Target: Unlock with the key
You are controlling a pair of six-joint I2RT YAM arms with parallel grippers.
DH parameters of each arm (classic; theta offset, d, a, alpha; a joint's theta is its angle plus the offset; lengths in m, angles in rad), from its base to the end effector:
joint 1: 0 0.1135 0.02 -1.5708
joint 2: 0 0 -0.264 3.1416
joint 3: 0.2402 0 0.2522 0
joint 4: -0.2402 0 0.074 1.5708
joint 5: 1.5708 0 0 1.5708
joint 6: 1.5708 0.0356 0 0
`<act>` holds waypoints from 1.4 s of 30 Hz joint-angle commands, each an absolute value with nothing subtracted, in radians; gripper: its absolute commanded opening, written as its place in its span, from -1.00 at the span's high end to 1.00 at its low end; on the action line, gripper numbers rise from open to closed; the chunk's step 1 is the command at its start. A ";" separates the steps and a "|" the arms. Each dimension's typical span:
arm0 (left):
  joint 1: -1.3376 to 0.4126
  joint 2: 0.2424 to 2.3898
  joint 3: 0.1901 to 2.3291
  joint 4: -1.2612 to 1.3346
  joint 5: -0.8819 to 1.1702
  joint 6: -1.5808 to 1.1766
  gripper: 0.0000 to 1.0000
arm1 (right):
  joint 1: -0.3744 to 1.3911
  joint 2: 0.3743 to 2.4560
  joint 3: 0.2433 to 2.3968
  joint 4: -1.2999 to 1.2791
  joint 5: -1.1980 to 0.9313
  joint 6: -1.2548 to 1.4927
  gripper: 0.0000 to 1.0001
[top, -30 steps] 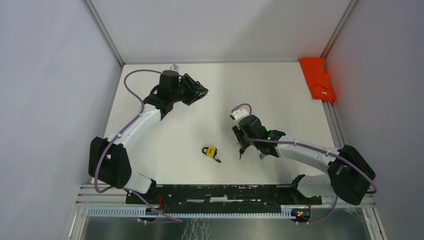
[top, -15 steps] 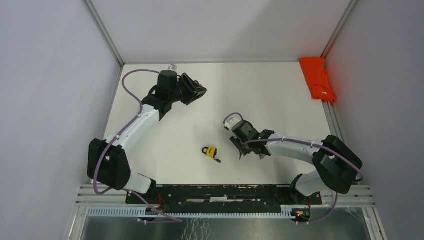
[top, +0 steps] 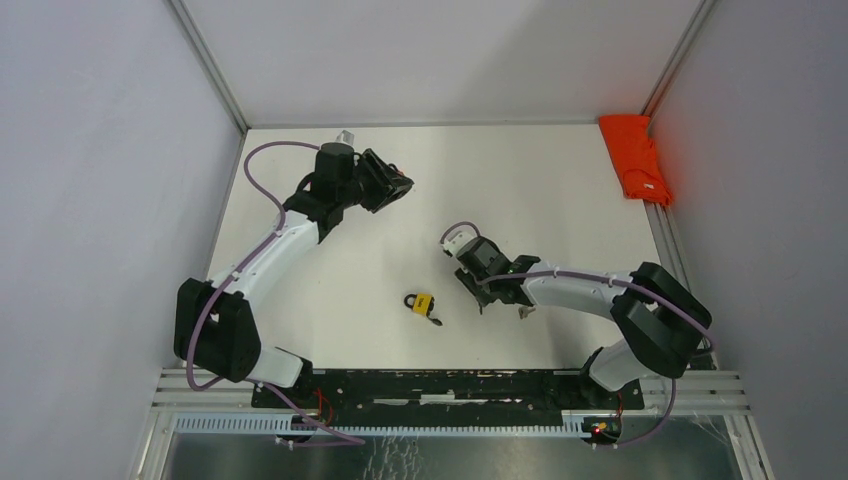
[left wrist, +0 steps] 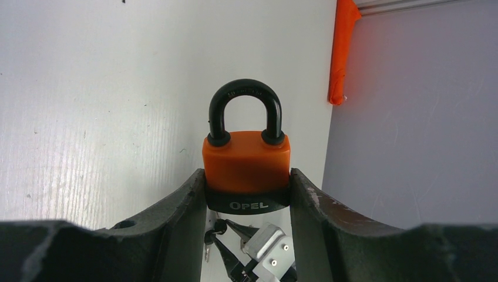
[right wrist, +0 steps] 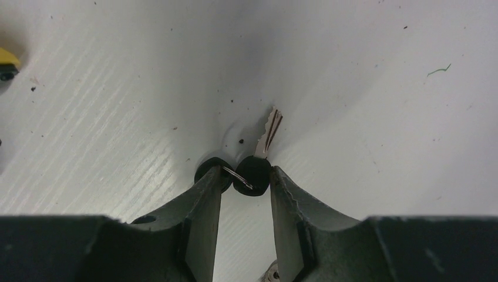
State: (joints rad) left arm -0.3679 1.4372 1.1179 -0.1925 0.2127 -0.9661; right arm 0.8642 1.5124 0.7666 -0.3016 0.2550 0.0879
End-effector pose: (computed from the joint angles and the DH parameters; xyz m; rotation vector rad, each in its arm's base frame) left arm 0.3062 -0.1261 0.3019 -0.5253 2.1778 -0.9971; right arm 0.1883 0.2067 0.1610 -0.8887 2.4059 0.0226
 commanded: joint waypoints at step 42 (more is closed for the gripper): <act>-0.355 1.391 1.105 -0.078 0.273 -0.916 0.96 | 0.684 1.442 0.663 -0.181 -0.019 0.289 1.00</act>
